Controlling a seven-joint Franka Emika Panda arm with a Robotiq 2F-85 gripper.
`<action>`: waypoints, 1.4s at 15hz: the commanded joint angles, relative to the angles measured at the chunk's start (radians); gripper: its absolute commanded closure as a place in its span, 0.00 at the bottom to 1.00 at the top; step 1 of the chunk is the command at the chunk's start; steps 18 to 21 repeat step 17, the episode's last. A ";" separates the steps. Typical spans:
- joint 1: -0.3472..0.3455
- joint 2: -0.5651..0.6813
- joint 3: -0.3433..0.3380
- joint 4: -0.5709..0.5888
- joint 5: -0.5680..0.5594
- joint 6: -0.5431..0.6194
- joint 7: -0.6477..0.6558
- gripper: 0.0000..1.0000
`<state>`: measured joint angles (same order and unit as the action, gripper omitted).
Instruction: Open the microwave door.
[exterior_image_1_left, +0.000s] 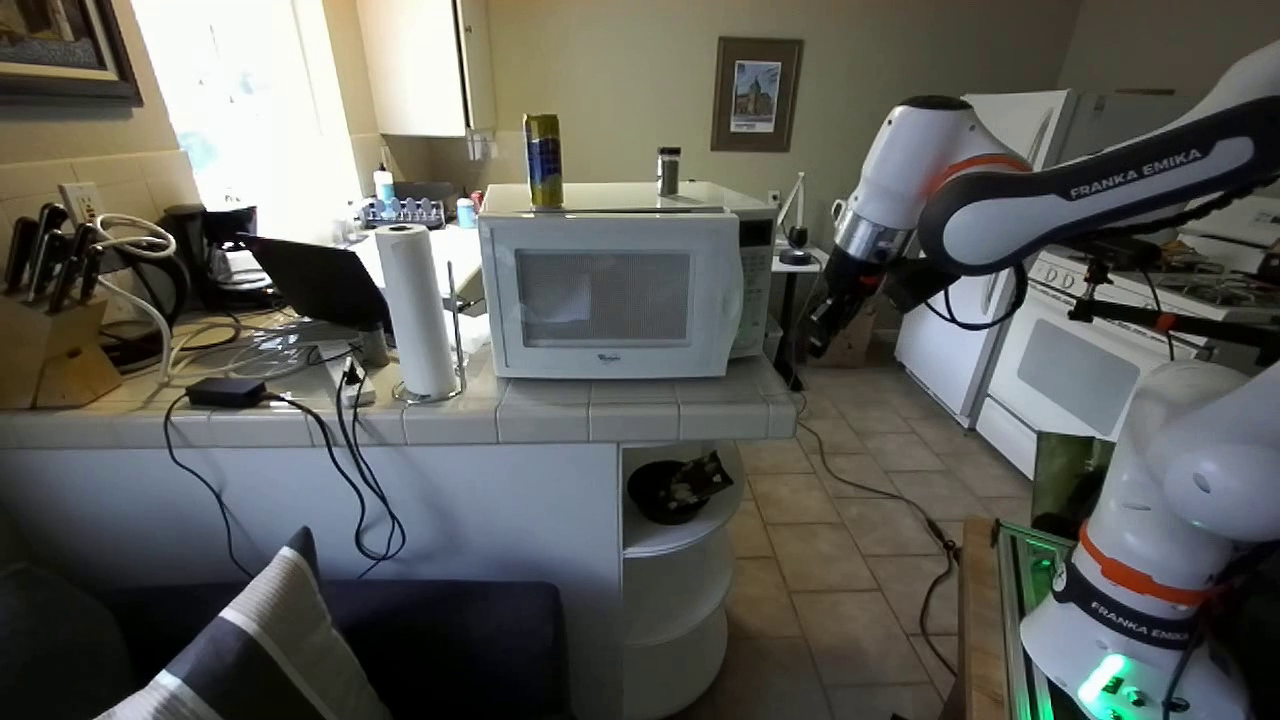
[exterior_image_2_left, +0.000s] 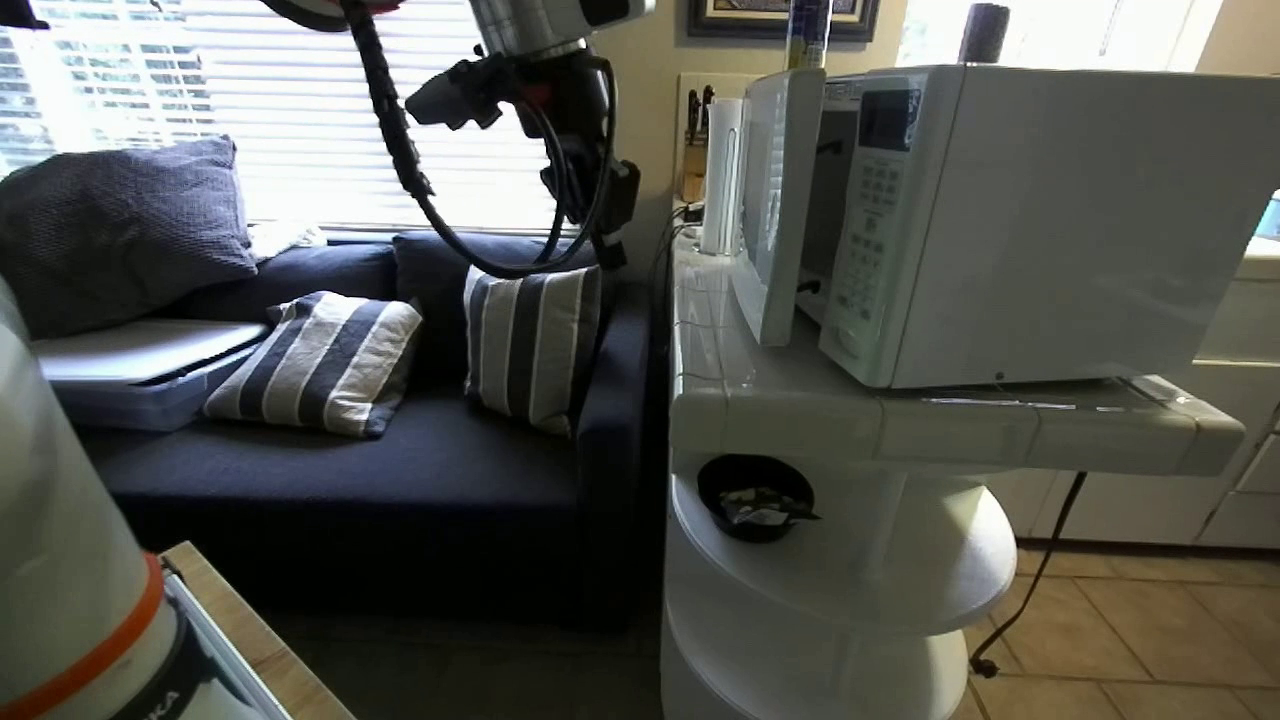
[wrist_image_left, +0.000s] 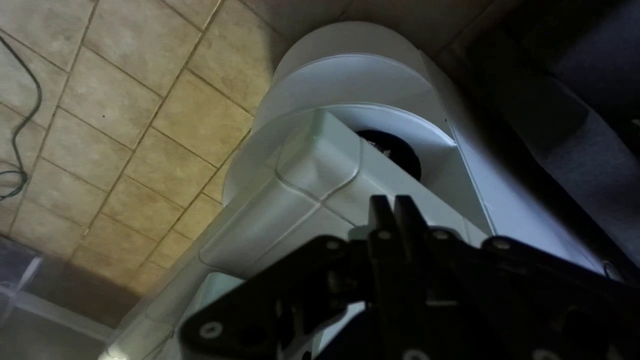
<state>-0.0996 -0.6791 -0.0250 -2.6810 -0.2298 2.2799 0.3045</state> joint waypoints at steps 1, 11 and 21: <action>-0.036 -0.138 -0.047 -0.064 0.015 -0.017 -0.145 0.60; -0.025 -0.243 -0.080 -0.064 0.038 -0.006 -0.323 0.10; -0.013 -0.249 -0.078 -0.064 0.042 -0.006 -0.324 0.01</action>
